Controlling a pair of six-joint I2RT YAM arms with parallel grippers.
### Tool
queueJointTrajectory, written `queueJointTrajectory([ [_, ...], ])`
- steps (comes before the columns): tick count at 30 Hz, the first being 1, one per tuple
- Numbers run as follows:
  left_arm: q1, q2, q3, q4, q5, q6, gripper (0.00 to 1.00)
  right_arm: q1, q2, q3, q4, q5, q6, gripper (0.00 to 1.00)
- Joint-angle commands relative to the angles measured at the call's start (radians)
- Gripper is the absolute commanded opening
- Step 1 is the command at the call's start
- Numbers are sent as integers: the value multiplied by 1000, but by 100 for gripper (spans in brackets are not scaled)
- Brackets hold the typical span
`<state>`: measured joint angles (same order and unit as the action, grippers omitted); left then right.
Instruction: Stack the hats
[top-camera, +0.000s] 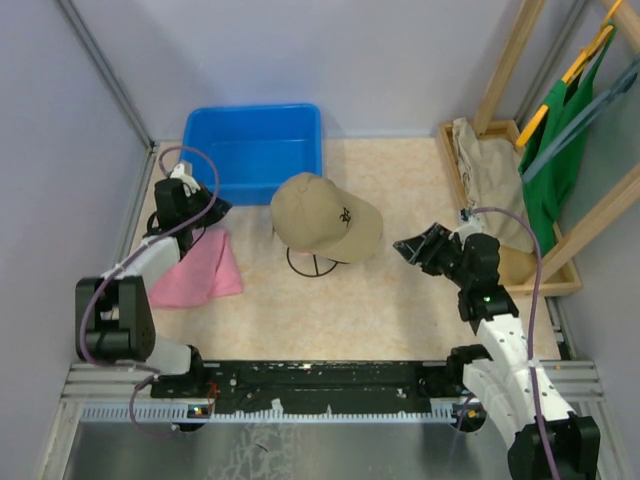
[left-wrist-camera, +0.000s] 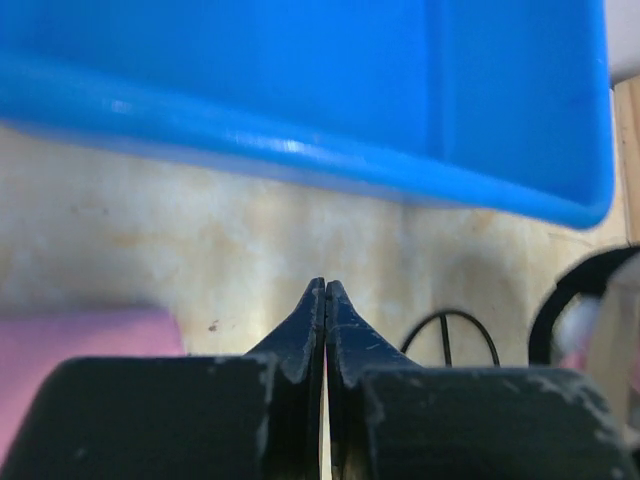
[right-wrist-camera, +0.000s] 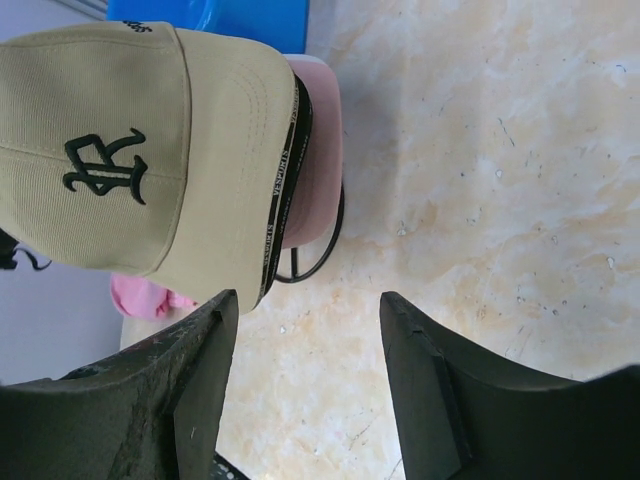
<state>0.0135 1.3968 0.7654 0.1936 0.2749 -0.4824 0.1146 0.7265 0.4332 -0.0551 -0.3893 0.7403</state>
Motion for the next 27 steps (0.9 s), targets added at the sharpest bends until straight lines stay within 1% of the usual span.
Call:
queueJointTrajectory([
  [1,-4,151,129,56,17,37,0,-7,-38,4,-17,14,-28,59],
  [7,-5,350,246,160,2,20,0,-9,-64,7,-51,34,-35,59],
  [13,-6,477,322,265,2,2,0,-9,-78,8,-98,75,-53,59],
  [16,-6,512,371,271,14,-13,0,-9,-75,13,-101,82,-57,59],
  [18,-6,483,362,264,17,-17,0,-10,-72,18,-105,87,-62,59],
  [21,-7,376,260,268,-19,17,0,-9,-72,23,-104,94,-73,59],
  [24,-5,196,131,226,-54,46,0,-9,-69,21,-95,92,-88,59],
  [27,-5,-3,-38,189,-114,39,1,-9,-66,11,-78,84,-101,59],
])
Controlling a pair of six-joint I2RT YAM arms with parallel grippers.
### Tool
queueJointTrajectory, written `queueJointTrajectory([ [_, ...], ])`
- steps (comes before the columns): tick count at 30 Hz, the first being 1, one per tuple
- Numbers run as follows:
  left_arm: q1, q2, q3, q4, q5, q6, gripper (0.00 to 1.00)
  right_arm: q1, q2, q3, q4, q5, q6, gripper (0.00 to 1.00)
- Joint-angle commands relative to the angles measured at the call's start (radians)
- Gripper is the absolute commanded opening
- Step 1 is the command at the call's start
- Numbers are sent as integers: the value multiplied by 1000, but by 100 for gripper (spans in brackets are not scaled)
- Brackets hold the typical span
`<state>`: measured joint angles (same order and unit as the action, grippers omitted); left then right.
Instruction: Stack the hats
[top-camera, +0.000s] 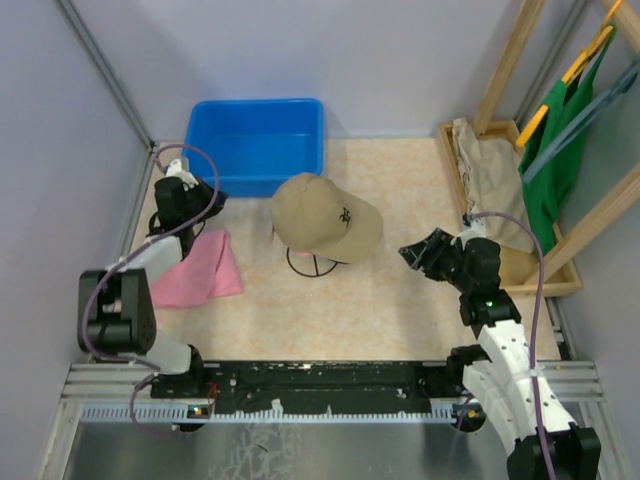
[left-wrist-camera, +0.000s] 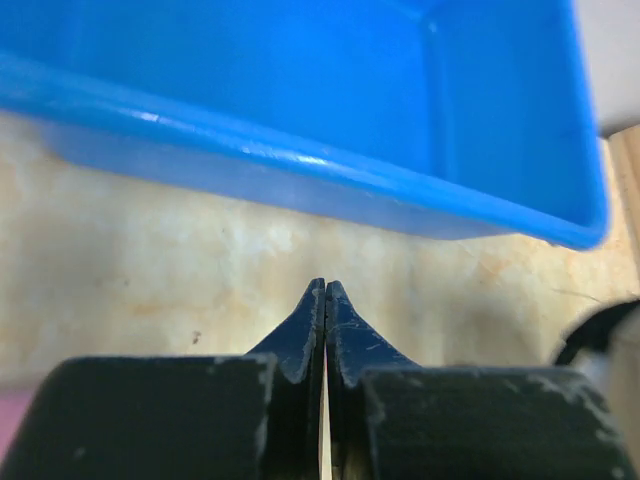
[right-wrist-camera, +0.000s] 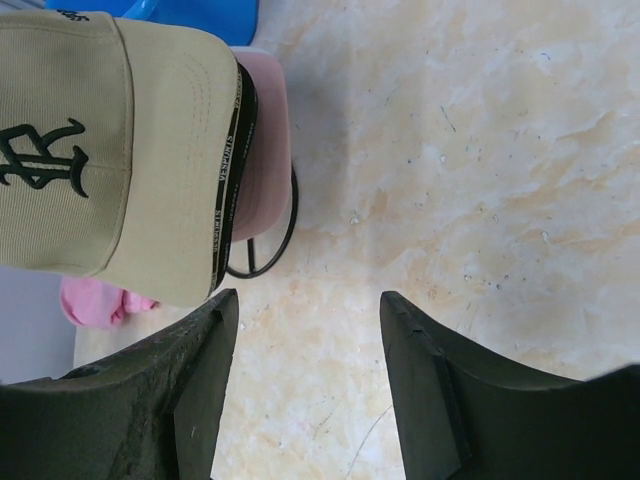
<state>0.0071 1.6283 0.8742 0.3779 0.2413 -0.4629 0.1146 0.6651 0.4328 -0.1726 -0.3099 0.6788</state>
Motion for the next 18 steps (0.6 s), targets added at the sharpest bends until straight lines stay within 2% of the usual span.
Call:
queueJointTrajectory([
  [1,1,-308,-207,10,-108,24,5,-9,-7,6,44,0,-46,59],
  [4,1,-503,-339,7,-200,62,30,-8,-15,-5,43,-26,-64,61],
  [6,1,-603,-392,0,-254,86,52,-9,-26,-8,32,-32,-82,73],
  [8,2,-684,-414,-49,-295,107,65,-8,-43,-14,20,-17,-99,98],
  [9,3,-715,-421,-72,-324,112,83,-9,-53,-17,12,-1,-105,99],
  [10,2,-741,-423,-100,-353,118,95,-9,-63,-22,2,10,-109,99],
  [11,3,-767,-421,-131,-389,125,99,-9,-76,-25,-3,12,-115,99],
  [15,3,-837,-448,-169,-483,141,99,-9,-115,-59,25,-35,-97,99],
  [18,3,-819,-519,-48,-570,187,100,-8,-124,-86,60,-76,-79,99],
])
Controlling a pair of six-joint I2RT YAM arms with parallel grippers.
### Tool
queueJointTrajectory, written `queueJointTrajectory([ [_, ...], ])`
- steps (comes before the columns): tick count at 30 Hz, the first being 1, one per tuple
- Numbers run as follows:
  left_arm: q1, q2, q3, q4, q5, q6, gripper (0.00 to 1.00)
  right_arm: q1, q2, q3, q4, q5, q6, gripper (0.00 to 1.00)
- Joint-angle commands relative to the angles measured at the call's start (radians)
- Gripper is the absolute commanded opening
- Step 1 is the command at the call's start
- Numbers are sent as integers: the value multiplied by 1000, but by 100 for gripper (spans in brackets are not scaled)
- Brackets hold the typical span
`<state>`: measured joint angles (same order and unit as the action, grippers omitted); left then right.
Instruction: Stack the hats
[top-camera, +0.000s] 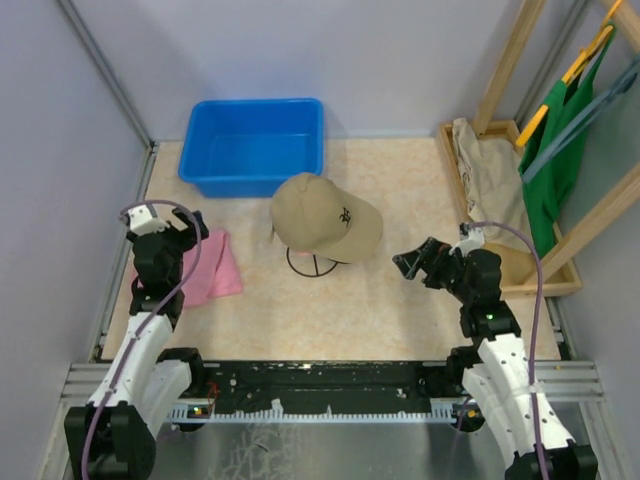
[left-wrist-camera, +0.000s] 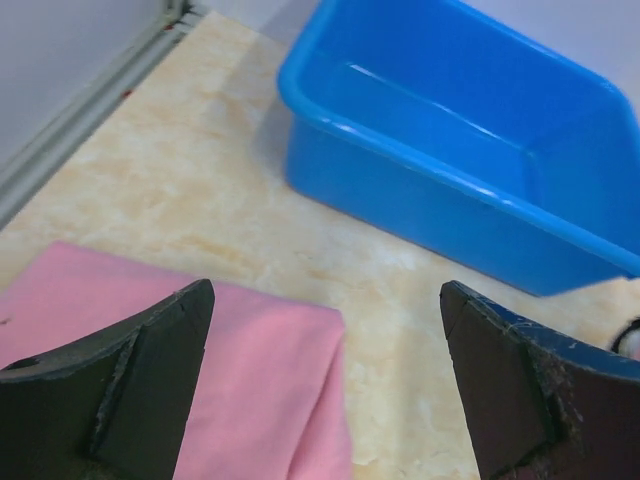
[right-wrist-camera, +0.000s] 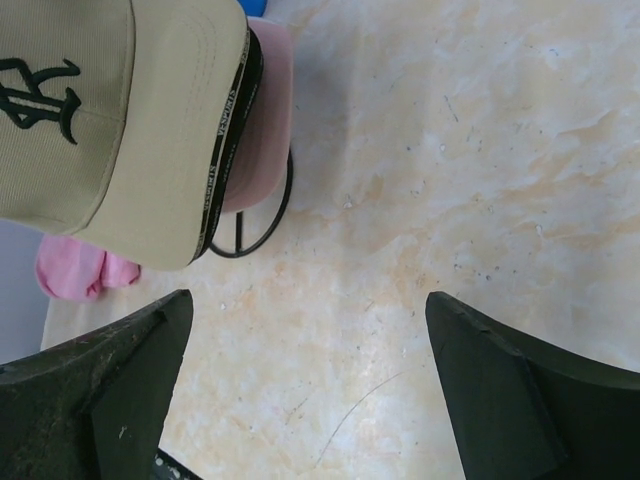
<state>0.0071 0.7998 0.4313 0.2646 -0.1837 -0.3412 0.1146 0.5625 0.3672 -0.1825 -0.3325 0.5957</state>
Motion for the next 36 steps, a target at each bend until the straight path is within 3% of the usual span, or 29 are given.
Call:
queueJointTrajectory([
  [1,3,24,-129,171,-106,139,100,-9,-21,-28,71,-59,5,99],
  [3,4,68,-260,474,43,316,100,-9,-19,-36,72,-66,2,99],
  [6,3,206,-419,860,6,240,100,-8,-9,-29,57,-67,-15,99],
  [9,3,406,-453,1088,29,231,100,-9,0,-1,19,-50,-39,99],
  [12,3,617,-463,1393,163,335,99,-8,8,14,-20,-1,-75,99],
  [15,1,789,-465,1520,174,325,100,-9,14,8,-26,92,-88,99],
  [19,4,818,-380,1427,254,360,100,-8,26,-2,47,192,-126,99],
  [21,4,792,-327,1284,225,346,100,-8,24,-52,171,208,-235,99],
  [25,4,788,-192,1007,321,392,100,-7,40,-147,389,377,-409,99],
  [28,5,795,-197,1030,333,398,100,-9,140,-195,573,463,-498,99],
  [36,3,792,-195,1026,329,398,100,-9,524,-274,1170,469,-638,99],
])
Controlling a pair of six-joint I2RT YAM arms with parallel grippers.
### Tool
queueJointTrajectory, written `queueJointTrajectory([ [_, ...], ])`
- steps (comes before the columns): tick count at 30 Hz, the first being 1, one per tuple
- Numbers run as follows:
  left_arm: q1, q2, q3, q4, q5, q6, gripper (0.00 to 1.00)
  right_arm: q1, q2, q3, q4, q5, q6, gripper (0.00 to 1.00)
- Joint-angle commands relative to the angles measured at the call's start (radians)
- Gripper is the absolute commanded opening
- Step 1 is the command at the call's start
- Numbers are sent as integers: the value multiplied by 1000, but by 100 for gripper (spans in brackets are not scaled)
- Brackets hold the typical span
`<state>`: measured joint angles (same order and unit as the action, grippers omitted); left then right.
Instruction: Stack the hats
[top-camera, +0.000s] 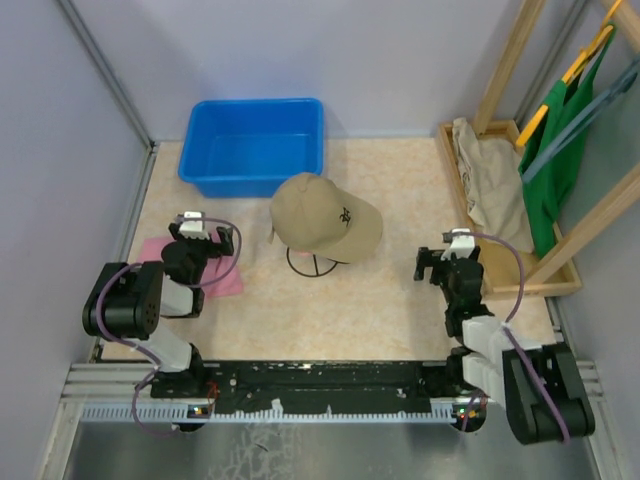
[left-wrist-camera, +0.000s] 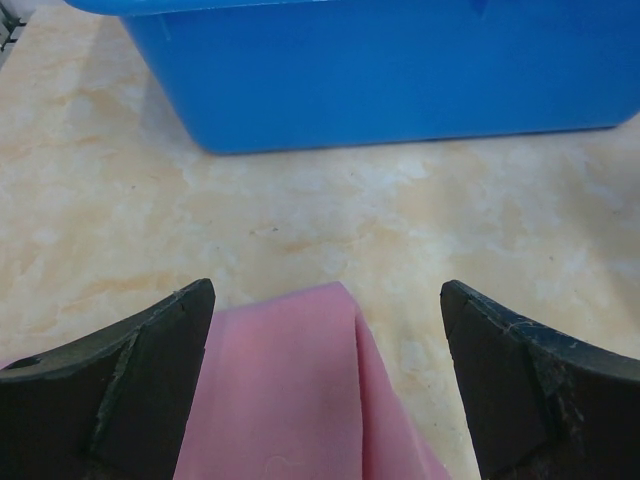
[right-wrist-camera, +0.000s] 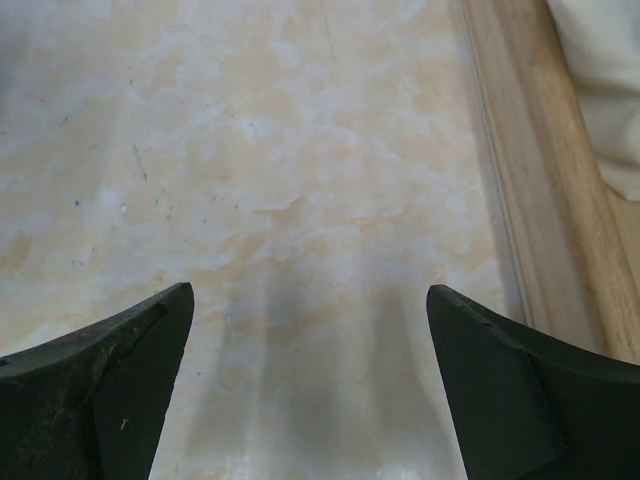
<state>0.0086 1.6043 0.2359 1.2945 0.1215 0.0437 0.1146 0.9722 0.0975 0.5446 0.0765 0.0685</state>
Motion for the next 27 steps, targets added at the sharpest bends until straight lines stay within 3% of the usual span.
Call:
queueJointTrajectory([
  [1,1,-12,5,-10,33,18,100,-8,158,-6,513,79,-122,99],
  [8,2,-12,7,-17,36,22,100,-9,510,-29,966,97,-142,99],
  [12,2,-12,6,-17,35,22,100,-14,492,72,732,264,-64,99],
  [14,1,-12,6,-17,34,21,100,-32,468,89,645,241,-36,99],
  [16,2,-13,6,-17,35,22,100,-35,481,73,710,242,-45,99],
  [27,2,-12,6,-17,34,21,100,-35,479,77,697,236,-45,99],
])
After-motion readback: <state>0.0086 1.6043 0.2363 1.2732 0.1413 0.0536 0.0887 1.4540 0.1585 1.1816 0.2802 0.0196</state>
